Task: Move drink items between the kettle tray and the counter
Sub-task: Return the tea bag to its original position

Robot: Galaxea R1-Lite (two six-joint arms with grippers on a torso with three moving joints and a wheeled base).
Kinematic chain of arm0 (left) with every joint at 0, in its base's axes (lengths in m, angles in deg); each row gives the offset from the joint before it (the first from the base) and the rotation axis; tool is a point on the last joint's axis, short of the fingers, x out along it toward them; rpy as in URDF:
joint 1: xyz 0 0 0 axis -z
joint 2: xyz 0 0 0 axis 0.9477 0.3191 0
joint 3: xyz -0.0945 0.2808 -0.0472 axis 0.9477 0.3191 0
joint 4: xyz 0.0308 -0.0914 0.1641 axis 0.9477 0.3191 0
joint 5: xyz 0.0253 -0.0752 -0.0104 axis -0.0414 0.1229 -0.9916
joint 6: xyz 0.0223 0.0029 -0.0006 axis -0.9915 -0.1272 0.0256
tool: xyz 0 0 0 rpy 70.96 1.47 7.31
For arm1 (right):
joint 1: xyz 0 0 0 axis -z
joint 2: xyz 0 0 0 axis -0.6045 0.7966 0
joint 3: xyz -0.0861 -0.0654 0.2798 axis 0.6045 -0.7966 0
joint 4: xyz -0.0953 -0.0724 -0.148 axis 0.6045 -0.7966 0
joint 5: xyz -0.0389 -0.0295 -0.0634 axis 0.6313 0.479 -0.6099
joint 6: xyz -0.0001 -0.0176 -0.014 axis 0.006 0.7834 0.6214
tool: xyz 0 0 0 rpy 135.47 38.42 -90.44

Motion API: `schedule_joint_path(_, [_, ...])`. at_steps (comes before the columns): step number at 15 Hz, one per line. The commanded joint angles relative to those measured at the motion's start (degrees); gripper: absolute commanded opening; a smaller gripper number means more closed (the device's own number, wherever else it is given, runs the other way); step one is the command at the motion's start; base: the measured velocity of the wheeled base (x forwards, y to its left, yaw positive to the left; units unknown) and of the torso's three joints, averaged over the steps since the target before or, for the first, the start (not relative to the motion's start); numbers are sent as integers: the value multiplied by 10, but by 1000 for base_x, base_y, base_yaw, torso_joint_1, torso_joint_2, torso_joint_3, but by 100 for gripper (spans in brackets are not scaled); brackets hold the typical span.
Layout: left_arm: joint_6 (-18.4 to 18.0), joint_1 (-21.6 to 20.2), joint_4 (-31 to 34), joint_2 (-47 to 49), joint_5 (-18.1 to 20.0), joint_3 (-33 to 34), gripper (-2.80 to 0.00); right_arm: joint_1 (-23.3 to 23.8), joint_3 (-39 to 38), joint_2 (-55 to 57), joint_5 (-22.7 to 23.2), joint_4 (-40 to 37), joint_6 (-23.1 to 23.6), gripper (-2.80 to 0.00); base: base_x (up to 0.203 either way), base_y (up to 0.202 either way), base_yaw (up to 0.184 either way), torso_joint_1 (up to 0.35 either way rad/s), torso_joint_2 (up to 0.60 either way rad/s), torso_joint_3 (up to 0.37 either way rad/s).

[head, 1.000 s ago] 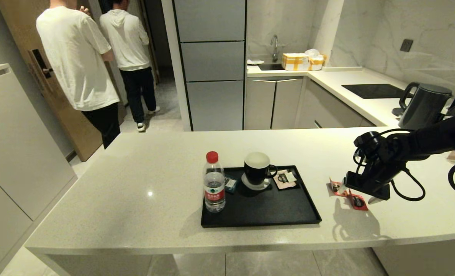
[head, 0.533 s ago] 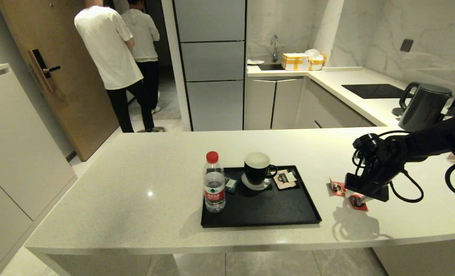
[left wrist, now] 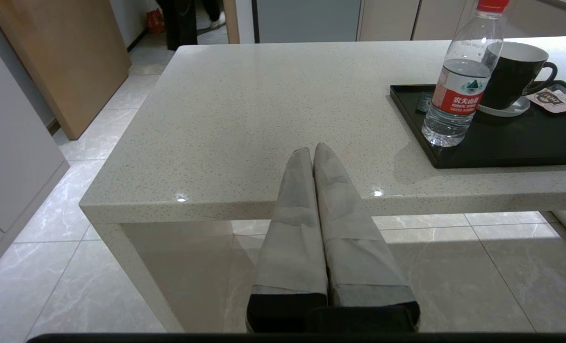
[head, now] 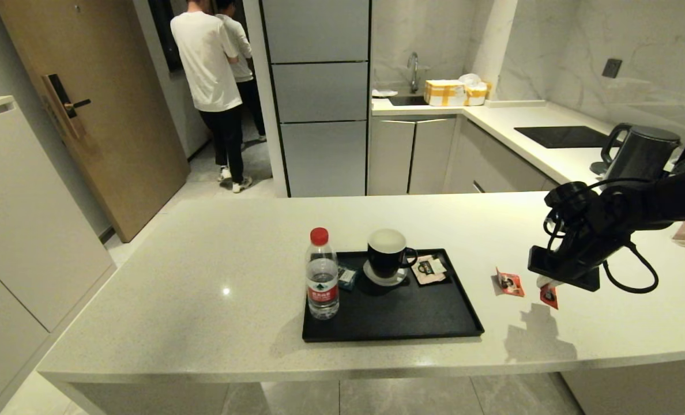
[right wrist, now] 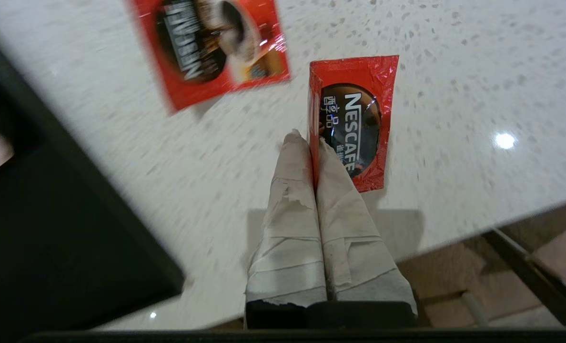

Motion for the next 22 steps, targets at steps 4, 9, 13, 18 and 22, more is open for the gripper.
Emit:
schedule_joint_path(4, [0, 0, 0, 1, 0, 9, -280, -132, -18, -92, -1, -37, 4, -280, 0, 0, 0, 0, 0, 0])
schedule_joint_path(9, [0, 0, -1, 1, 0, 9, -280, -246, 53, -25, -2, -73, -1, -280, 0, 0, 0, 0, 0, 0])
schedule_joint_path(13, [0, 0, 0, 1, 0, 9, -280, -299, 104, 35, -23, -101, 1, -280, 0, 0, 0, 0, 0, 0])
schedule_joint_path(18, [0, 0, -1, 1, 0, 9, -280, -340, 167, 77, -35, -103, 5, -280, 0, 0, 0, 0, 0, 0])
schedule_joint_path(22, [0, 0, 0, 1, 0, 9, -280, -351, 200, 105, -36, -120, -2, 0, 0, 0, 0, 0, 0, 0])
